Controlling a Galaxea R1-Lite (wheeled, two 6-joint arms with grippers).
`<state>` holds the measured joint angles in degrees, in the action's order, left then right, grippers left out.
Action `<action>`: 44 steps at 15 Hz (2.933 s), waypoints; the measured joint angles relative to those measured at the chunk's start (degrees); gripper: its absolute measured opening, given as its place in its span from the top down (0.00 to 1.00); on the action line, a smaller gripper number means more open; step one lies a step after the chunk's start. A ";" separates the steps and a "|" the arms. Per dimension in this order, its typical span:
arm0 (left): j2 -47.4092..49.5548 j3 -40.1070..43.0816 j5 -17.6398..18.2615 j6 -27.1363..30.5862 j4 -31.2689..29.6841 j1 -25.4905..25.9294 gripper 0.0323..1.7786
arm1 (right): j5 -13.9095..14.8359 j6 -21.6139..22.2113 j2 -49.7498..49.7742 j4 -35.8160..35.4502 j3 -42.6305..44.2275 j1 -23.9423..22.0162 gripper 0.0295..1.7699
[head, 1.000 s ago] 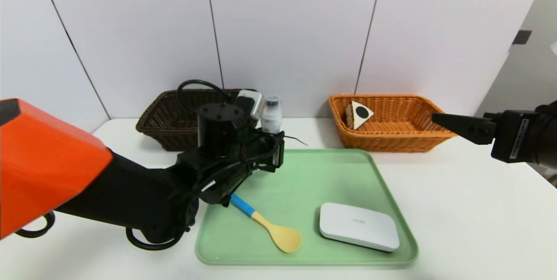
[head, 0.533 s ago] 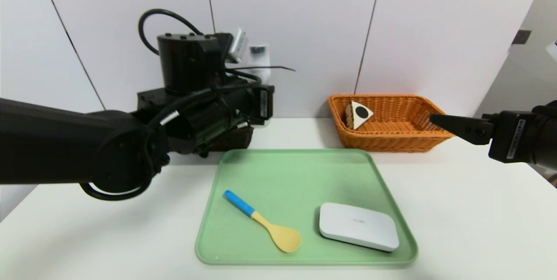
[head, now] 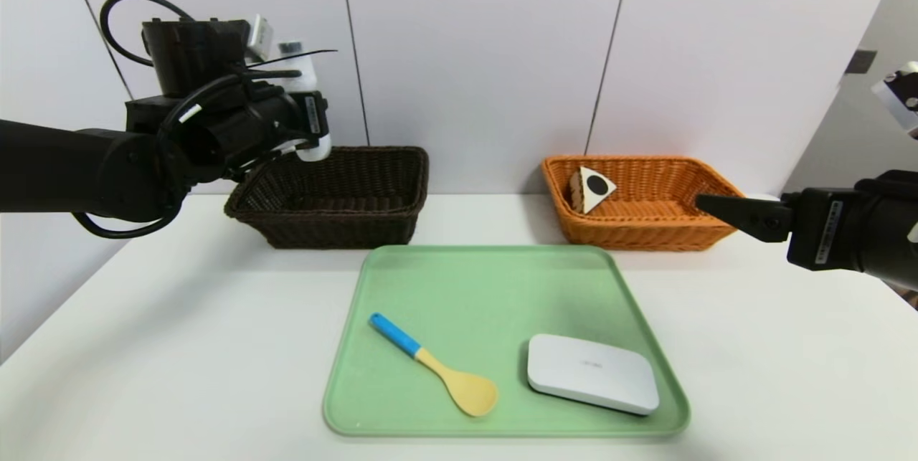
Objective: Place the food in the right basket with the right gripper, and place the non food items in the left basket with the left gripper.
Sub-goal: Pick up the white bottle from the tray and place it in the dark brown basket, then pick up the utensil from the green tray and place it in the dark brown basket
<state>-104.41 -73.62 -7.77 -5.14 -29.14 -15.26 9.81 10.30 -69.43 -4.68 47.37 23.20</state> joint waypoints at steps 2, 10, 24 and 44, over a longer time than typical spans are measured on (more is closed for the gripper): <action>-2.51 -1.44 1.24 -0.06 -0.11 3.17 0.69 | 0.05 0.00 -0.66 0.02 0.12 0.00 0.04; -12.95 -7.33 0.88 0.07 -0.10 6.51 0.69 | 0.63 -0.07 -1.60 0.05 0.39 -0.16 0.04; -19.85 -9.31 0.79 0.46 -0.11 7.98 0.69 | 0.66 -0.24 -1.40 0.06 0.34 -0.99 0.04; -10.67 -8.39 1.29 0.44 4.97 7.52 0.14 | 0.93 -0.11 0.09 0.17 -1.65 -1.05 0.04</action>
<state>-115.08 -82.01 -6.47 -4.71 -24.16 -7.74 10.74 10.19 -69.34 -4.51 45.73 22.15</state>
